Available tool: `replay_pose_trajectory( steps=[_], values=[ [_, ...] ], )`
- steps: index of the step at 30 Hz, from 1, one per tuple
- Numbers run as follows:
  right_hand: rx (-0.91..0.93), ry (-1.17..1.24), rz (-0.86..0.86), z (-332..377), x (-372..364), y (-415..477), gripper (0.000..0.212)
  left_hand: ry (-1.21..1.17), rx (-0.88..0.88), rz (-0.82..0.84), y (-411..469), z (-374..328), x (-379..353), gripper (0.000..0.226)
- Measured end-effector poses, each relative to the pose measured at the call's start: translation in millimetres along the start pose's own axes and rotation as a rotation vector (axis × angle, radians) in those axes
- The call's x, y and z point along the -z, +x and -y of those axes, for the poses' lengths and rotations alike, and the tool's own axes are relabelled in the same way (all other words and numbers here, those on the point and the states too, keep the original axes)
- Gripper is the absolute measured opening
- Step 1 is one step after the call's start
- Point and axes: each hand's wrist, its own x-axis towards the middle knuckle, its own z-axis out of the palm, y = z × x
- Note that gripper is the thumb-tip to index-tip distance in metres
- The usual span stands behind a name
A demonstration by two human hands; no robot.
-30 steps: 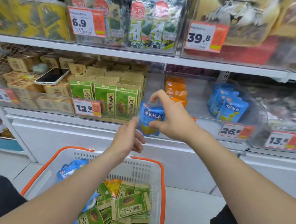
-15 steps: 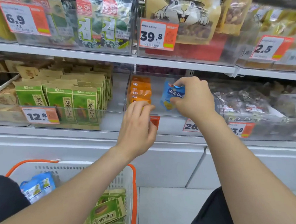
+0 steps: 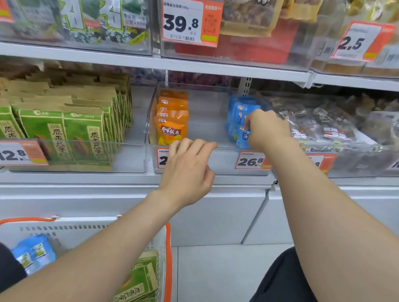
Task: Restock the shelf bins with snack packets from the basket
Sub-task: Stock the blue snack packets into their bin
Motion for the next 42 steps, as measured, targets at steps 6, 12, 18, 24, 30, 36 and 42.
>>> replay_pose_trajectory(
  steps=[6, 12, 18, 24, 30, 36, 42],
  values=[
    [-0.079, -0.12, -0.107, 3, -6, 6, 0.019, -0.021, 0.021, -0.044, 0, 1, -7, 0.051],
    [-0.215, -0.218, -0.213, 8, -11, 7, 0.03, -0.054, 0.044, -0.034, 2, 2, -8, 0.054],
    [-0.199, -0.127, -0.309, 26, -7, -5, 0.044, -0.127, 0.029, 0.109, 5, 10, 0, 0.062],
    [0.021, 0.026, -0.147, 64, 8, -42, 0.03, -0.211, -0.027, 0.242, 6, 19, 14, 0.079],
    [0.083, 0.098, 0.08, 98, 18, -91, 0.032, -0.264, -0.019, 0.194, -16, 30, 27, 0.073],
    [0.202, 0.006, 0.48, 116, 17, -126, 0.022, -0.185, 0.044, 0.258, -45, 45, 54, 0.087],
    [0.328, -0.226, 0.83, 130, -16, -142, 0.034, -0.154, 0.087, 0.283, -55, 49, 71, 0.085]
  ],
)
